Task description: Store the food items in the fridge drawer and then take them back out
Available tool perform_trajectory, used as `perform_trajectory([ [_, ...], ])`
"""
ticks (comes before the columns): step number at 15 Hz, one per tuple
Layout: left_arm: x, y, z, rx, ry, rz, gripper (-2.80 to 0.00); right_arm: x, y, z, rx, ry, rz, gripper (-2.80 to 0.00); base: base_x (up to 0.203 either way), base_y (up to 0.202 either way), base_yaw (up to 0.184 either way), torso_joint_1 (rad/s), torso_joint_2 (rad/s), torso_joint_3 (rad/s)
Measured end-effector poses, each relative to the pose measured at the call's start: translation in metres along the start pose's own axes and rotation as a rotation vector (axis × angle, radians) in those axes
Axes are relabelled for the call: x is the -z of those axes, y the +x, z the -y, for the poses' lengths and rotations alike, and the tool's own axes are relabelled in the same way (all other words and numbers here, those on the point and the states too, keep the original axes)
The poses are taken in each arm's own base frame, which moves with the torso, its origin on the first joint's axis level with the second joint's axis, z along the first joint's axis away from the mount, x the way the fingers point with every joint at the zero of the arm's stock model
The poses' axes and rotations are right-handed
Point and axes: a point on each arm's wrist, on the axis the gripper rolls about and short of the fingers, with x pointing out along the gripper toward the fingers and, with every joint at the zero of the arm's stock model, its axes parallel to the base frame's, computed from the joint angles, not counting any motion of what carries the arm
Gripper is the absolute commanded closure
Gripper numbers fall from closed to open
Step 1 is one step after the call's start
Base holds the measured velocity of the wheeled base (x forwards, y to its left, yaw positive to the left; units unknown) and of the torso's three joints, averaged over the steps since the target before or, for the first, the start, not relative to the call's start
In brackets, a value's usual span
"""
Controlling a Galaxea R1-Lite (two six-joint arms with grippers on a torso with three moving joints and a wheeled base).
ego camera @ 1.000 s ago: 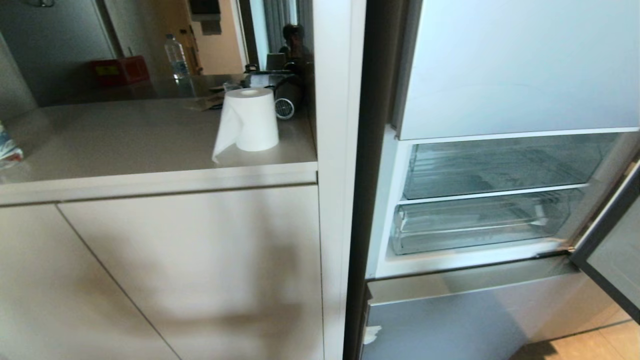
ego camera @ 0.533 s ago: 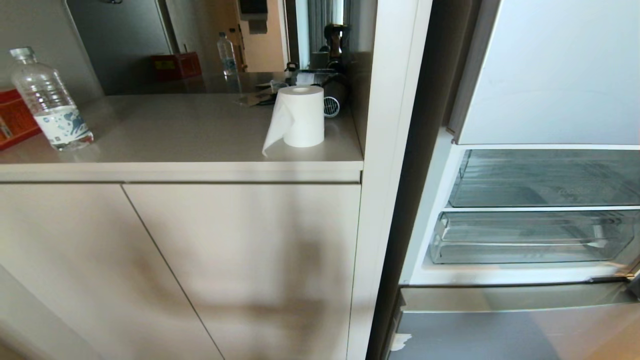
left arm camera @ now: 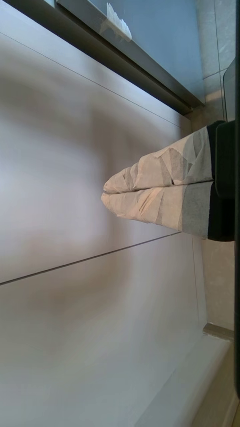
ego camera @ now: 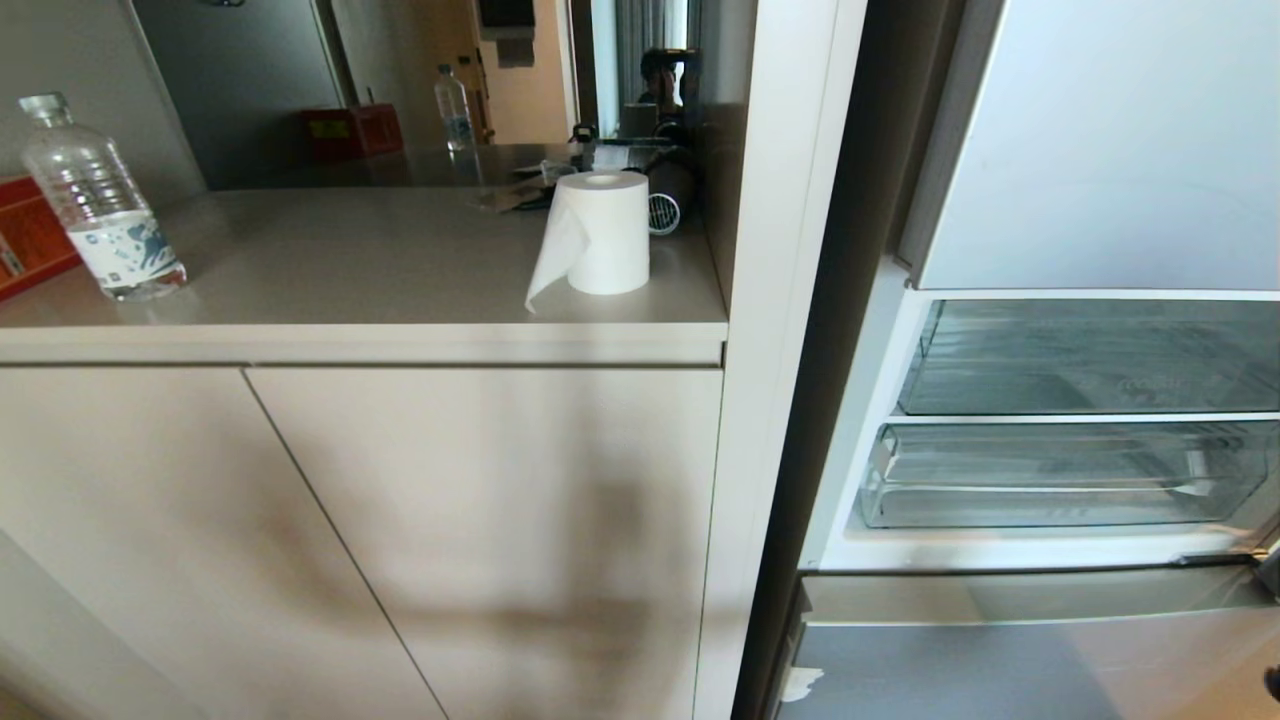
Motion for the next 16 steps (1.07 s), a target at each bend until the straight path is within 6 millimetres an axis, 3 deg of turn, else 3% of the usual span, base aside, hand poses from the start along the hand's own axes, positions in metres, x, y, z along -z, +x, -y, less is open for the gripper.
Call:
perform_trajectory([
  [3,0.0,0.0,0.0,-0.001,0.0,0.0,0.0,-0.018,0.07,0.009,-0.061,0.035,-0.169,-2.8,0.0,0.0,0.0,0.0,0.0,0.0],
  [6,0.0,0.0,0.0,0.0,0.001,0.0,0.0,-0.01,0.143,0.015,-0.097,0.051,-0.245,-2.8,0.0,0.0,0.0,0.0,0.0,0.0],
  [8,0.0,0.0,0.0,0.0,0.001,0.0,0.0,0.0,0.18,0.01,-0.112,0.023,-0.196,-2.8,0.0,0.0,0.0,0.0,0.0,0.0],
  [11,0.0,0.0,0.0,0.0,0.001,0.0,0.0,0.008,0.215,-0.002,-0.096,-0.022,-0.055,-2.8,0.0,0.0,0.0,0.0,0.0,0.0],
  [13,0.0,0.0,0.0,0.0,0.0,0.0,0.0,0.006,0.226,-0.01,-0.062,-0.038,0.048,-2.8,0.0,0.0,0.0,0.0,0.0,0.0],
  [16,0.0,0.0,0.0,0.0,0.0,0.0,0.0,0.011,0.233,-0.021,-0.035,-0.048,0.051,-2.8,0.0,0.0,0.0,0.0,0.0,0.0],
])
